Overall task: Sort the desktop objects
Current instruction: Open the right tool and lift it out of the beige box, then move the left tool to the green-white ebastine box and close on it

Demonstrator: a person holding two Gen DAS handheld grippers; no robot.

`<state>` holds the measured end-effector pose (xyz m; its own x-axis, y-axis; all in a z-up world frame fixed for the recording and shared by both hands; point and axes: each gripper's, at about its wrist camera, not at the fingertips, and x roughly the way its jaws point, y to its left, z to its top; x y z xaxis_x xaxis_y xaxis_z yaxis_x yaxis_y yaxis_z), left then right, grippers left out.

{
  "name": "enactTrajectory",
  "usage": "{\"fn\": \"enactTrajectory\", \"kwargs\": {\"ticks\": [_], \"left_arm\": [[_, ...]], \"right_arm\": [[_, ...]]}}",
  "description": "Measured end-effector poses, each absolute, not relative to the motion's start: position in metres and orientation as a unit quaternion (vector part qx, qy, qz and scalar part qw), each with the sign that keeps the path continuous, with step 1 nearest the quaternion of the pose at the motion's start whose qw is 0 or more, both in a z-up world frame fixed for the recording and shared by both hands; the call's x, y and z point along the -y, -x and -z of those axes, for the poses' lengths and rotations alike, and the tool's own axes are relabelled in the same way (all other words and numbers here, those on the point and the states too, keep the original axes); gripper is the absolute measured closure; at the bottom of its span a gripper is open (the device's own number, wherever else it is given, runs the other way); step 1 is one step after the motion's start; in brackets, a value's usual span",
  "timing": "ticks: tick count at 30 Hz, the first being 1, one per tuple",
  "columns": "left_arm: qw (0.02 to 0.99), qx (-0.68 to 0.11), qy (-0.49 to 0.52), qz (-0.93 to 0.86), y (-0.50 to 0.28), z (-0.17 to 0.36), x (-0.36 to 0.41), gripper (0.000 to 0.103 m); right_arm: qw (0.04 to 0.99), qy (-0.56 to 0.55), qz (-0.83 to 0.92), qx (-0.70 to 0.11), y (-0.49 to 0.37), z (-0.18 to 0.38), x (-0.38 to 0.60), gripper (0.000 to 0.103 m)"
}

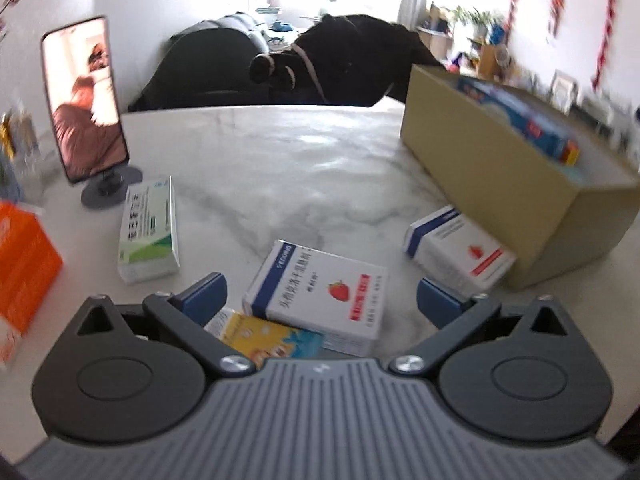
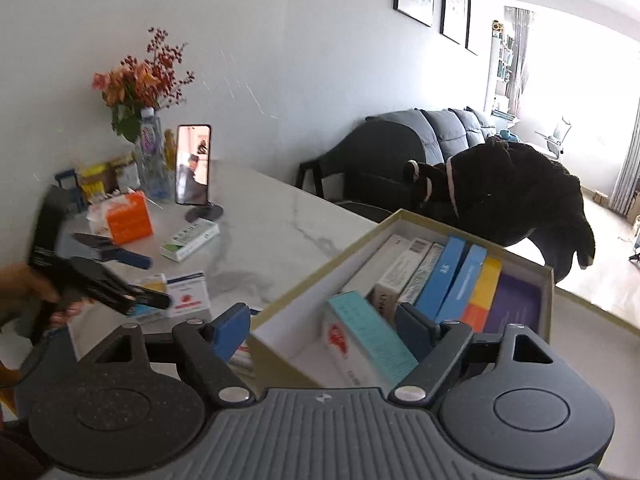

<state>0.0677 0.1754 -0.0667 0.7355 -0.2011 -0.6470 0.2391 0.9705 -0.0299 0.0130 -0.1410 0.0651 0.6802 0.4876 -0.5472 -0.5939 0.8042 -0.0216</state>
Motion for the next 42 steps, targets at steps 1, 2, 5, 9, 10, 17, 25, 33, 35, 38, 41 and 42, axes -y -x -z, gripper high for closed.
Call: {"fn": "enactTrajectory", "kwargs": {"ticks": [1, 2, 5, 9, 10, 17, 25, 33, 35, 38, 41, 42], "left_arm": [[0.93, -0.345, -0.04, 0.119, -0.07, 0.07, -0.174, 0.0], [0.929, -0.347, -0.046, 0.119, -0.072, 0.072, -0.174, 0.0], [0.927, -0.354, -0.048, 0.113, -0.076, 0.076, -0.177, 0.0], [0.933, -0.35, -0.034, 0.078, -0.078, 0.072, -0.191, 0.0], [0.934, -0.351, -0.029, 0.067, -0.079, 0.072, -0.196, 0.0], [0.933, -0.355, -0.024, -0.054, -0.093, 0.078, -0.227, 0.0], [0.926, -0.371, 0.01, -0.072, -0.111, 0.091, -0.243, 0.001], [0.92, -0.384, 0.027, -0.076, -0.128, 0.096, -0.246, 0.008], [0.918, -0.388, 0.03, -0.074, -0.131, 0.096, -0.246, 0.01], [0.918, -0.389, 0.029, -0.074, -0.135, 0.096, -0.246, 0.01], [0.918, -0.389, 0.024, -0.069, -0.138, 0.097, -0.245, 0.011], [0.919, -0.388, 0.025, -0.066, -0.139, 0.097, -0.246, 0.012]], "right_arm": [[0.911, 0.095, -0.298, -0.268, -0.01, -0.063, 0.14, 0.018], [0.911, 0.092, -0.3, -0.269, -0.006, -0.061, 0.139, 0.017], [0.909, 0.09, -0.302, -0.272, 0.002, -0.055, 0.135, 0.017], [0.908, 0.092, -0.3, -0.279, 0.008, -0.049, 0.131, 0.016], [0.908, 0.093, -0.298, -0.28, 0.008, -0.049, 0.131, 0.016], [0.91, 0.081, -0.293, -0.282, 0.01, -0.044, 0.135, 0.016], [0.912, 0.084, -0.282, -0.286, 0.008, -0.044, 0.143, 0.016], [0.911, 0.085, -0.281, -0.291, 0.005, -0.043, 0.144, 0.014], [0.911, 0.091, -0.28, -0.289, 0.005, -0.043, 0.141, 0.014], [0.911, 0.097, -0.28, -0.286, 0.004, -0.044, 0.136, 0.014], [0.911, 0.083, -0.289, -0.283, 0.008, -0.047, 0.136, 0.014], [0.91, 0.08, -0.292, -0.283, 0.01, -0.048, 0.135, 0.014]]}}
